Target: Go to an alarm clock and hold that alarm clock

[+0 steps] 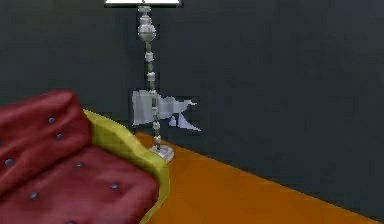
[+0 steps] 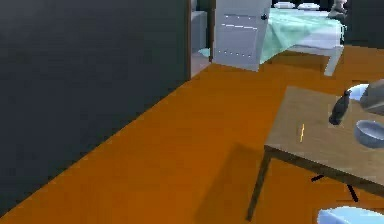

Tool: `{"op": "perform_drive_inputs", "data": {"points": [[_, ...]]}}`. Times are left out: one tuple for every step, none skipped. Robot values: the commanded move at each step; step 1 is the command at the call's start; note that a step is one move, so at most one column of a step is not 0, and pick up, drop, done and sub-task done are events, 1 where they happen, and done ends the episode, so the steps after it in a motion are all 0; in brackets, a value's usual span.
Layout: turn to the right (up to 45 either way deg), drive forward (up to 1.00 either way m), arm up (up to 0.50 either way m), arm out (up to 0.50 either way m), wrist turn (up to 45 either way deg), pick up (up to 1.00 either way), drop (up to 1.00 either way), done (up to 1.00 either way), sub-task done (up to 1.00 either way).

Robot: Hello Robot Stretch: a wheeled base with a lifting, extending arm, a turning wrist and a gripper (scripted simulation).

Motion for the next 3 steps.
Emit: {"op": "perform_drive_inputs", "data": {"points": [[45.0,0.00,0.00,0.00,0.0,0.00,0.00,0.00,0.00],[39.0,0.00,0.00,0.00,0.0,0.00,0.00,0.00,0.00],[0.0,0.80,0.00,0.00,0.0,0.00,0.00,0.00,0.00]]}}
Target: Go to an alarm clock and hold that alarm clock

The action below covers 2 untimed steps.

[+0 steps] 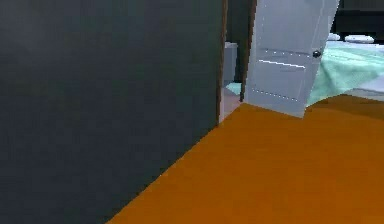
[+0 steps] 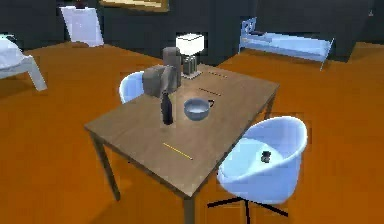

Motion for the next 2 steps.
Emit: {"op": "perform_drive_inputs", "data": {"points": [[21.0,0.00,0.00,0.00,0.0,0.00,0.00,0.00,0.00],[0.0,1.00,0.00,0.00,0.0,0.00,0.00,0.00,0.00]]}}
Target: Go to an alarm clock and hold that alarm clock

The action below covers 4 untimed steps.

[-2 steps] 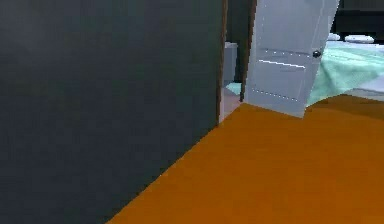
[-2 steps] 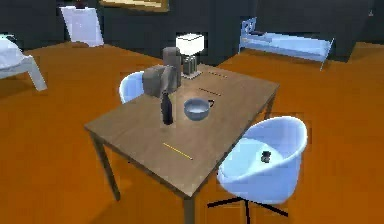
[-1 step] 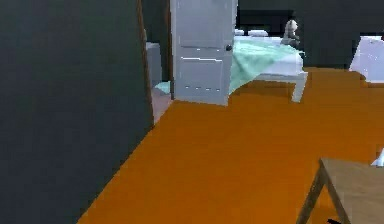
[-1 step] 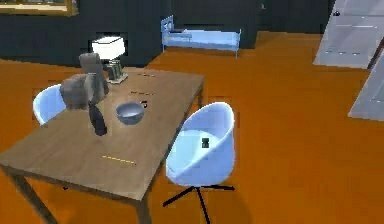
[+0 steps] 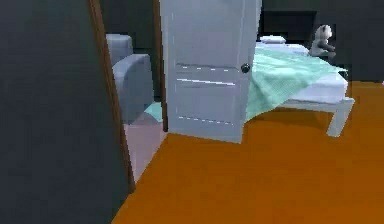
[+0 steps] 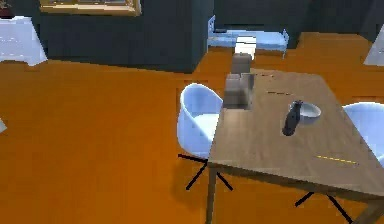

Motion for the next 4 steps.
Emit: {"op": "perform_drive_inputs", "data": {"points": [[0.0,1.00,0.00,0.00,0.0,0.00,0.00,0.00,0.00],[0.0,0.25,0.00,0.00,0.0,0.00,0.00,0.00,0.00],[-12.0,0.00,0.00,0.00,0.0,0.00,0.00,0.00,0.00],[0.0,0.35,0.00,0.00,0.0,0.00,0.00,0.00,0.00]]}}
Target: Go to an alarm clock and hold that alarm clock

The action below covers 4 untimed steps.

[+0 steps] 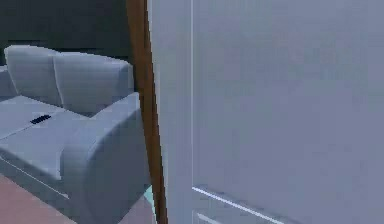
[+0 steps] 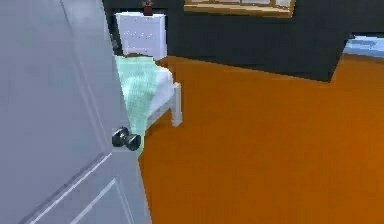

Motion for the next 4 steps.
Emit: {"op": "perform_drive_inputs", "data": {"points": [[-45.0,0.00,0.00,0.00,0.0,0.00,0.00,0.00,0.00],[-15.0,0.00,0.00,0.00,0.0,0.00,0.00,0.00,0.00],[0.0,0.75,0.00,0.00,0.0,0.00,0.00,0.00,0.00],[-45.0,0.00,0.00,0.00,0.0,0.00,0.00,0.00,0.00]]}}
